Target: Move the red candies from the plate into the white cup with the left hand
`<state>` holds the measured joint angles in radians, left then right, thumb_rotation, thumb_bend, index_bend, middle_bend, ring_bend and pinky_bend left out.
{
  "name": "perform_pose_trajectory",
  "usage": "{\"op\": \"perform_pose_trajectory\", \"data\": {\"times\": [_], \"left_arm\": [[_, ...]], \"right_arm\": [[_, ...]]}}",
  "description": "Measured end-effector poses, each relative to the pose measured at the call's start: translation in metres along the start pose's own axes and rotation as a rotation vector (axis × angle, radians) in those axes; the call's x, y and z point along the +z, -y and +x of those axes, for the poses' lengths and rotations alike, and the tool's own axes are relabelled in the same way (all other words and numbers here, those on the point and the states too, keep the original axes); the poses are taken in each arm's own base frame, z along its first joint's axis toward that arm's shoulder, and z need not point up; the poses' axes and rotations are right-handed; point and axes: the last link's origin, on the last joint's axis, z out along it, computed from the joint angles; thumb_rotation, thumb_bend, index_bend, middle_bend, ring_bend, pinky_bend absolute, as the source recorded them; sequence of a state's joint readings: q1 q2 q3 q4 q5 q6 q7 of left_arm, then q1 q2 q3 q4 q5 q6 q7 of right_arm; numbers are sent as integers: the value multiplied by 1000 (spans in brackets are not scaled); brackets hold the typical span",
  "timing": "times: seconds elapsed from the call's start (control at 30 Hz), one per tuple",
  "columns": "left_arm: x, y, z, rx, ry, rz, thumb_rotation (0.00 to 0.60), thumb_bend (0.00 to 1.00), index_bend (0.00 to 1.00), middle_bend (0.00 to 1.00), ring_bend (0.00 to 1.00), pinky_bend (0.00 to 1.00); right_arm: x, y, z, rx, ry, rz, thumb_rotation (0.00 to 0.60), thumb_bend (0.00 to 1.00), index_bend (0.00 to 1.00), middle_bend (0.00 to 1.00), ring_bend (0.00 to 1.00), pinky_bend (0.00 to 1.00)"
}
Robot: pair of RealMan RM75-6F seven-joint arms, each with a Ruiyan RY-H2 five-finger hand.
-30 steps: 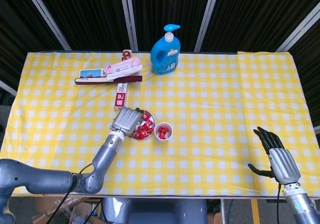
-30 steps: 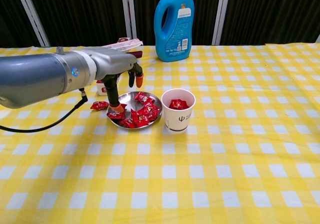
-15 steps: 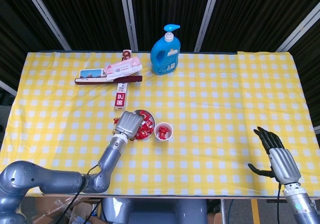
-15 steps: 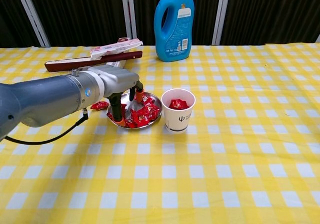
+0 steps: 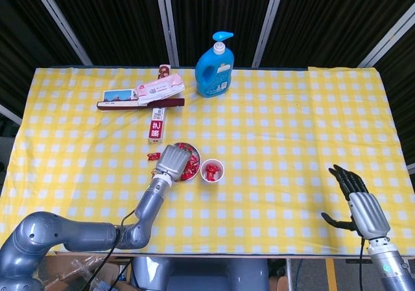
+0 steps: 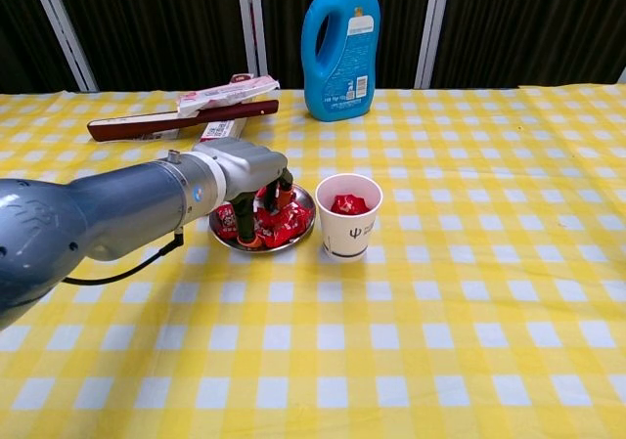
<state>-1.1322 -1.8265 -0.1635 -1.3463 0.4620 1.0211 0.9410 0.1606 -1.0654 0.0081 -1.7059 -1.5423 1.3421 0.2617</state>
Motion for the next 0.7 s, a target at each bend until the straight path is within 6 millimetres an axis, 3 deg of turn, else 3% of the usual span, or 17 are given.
{"op": "perform_pose_trajectory", "data": {"times": [0.47,0.7], "left_arm": [[4,4,-7,4,6,11,600,456,539,602,876,932],[2,13,-4,0,-15,28,600,458,554,621,876,932]], "right_arm": [[1,0,0,5,0,-3,600,277,0,0,0,0],[0,0,0,4,0,-4,600,277,0,0,0,0]]}}
